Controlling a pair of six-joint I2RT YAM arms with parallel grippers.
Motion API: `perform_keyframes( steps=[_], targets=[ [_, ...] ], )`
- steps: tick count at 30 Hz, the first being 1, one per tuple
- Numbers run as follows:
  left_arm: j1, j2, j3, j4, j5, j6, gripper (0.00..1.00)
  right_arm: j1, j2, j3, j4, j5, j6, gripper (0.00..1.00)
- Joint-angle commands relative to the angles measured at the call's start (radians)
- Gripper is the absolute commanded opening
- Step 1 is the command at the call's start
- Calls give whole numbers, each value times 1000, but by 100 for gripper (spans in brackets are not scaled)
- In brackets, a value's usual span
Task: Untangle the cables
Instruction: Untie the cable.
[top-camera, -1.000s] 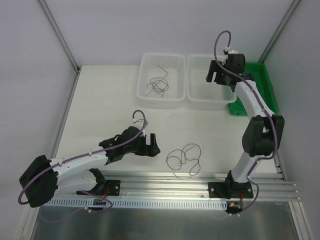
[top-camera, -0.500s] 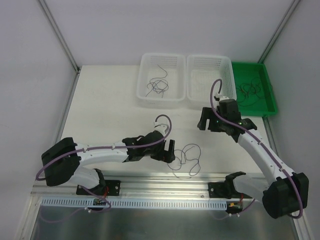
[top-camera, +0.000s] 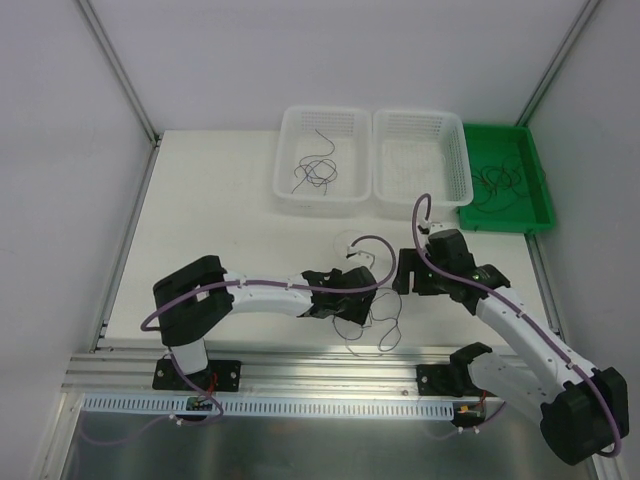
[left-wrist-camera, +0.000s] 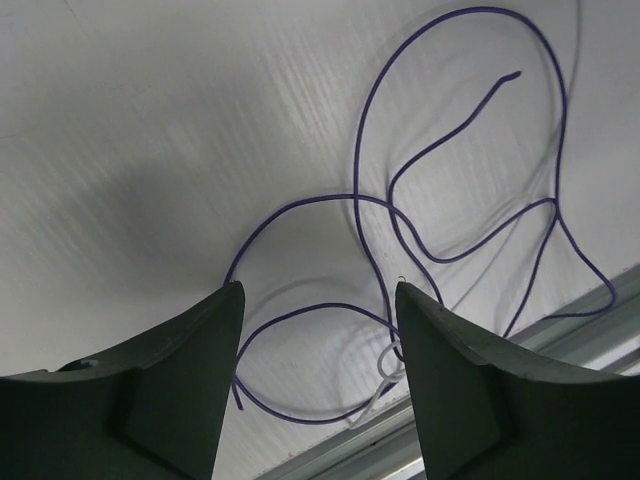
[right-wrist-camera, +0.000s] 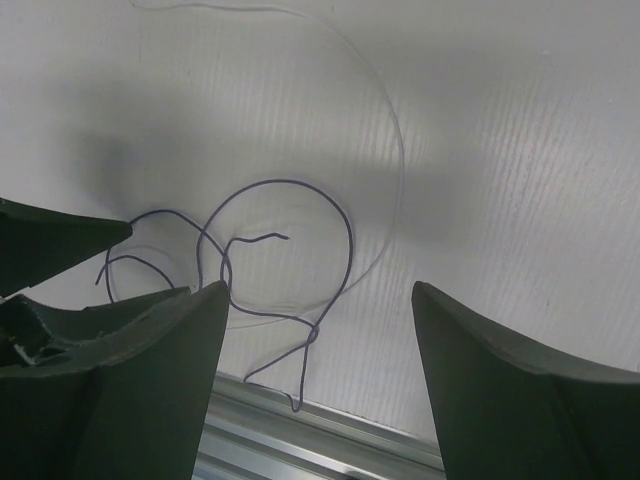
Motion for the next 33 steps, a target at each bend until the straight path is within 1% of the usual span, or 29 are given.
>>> perform_keyframes(
  steps=[1,2,8,9,12,13,14,15,17,18,19,20,21,22,25,26,27,28,29,33],
  targets=[
    [-5,45,42,-82,-70,18,62,15,-12,-26,26,7,24,77],
    [-6,54,51,-97,-77,13,58,15,-6,-31,29,4,26,77],
    [-17,123,96,-177,-130,-1,54,47,-4,-54,60,-2,38,77],
    [-17,131,101,-209,-139,-4,49,50,-4,-52,60,-2,38,77],
    [-17,137,99,-255,-174,-15,45,76,0,-57,82,-16,38,77],
    [-17,131,96,-269,-188,-19,39,84,2,-58,90,-22,38,77],
    [-17,126,87,-287,-227,-31,37,104,9,-63,96,-21,42,76],
    [-17,121,82,-303,-244,-38,31,112,15,-66,112,-19,47,76],
    [-15,103,66,-340,-278,-53,26,135,31,-75,130,-19,58,75],
    [-11,97,58,-349,-284,-59,24,138,52,-75,153,-27,68,75],
    [-6,82,49,-357,-285,-65,19,145,66,-74,161,-28,75,75],
    [-3,74,30,-360,-286,-74,16,161,77,-74,168,-25,81,75],
    [6,65,21,-361,-281,-77,14,168,101,-71,178,-19,94,74],
    [11,51,13,-363,-280,-81,8,173,112,-68,181,-6,96,74],
    [28,13,-25,-374,-283,-96,4,196,156,-51,169,34,99,73],
    [32,2,-43,-377,-283,-100,0,207,166,-46,159,50,101,73],
    [35,-6,-51,-380,-286,-102,0,210,175,-42,149,53,102,73],
    [41,-26,-59,-381,-286,-102,0,213,186,-42,146,100,107,72],
    [44,-33,-76,-384,-286,-107,0,219,190,-40,142,108,108,70],
    [54,-70,-109,-394,-288,-114,0,238,212,-36,143,140,115,68]
  ],
)
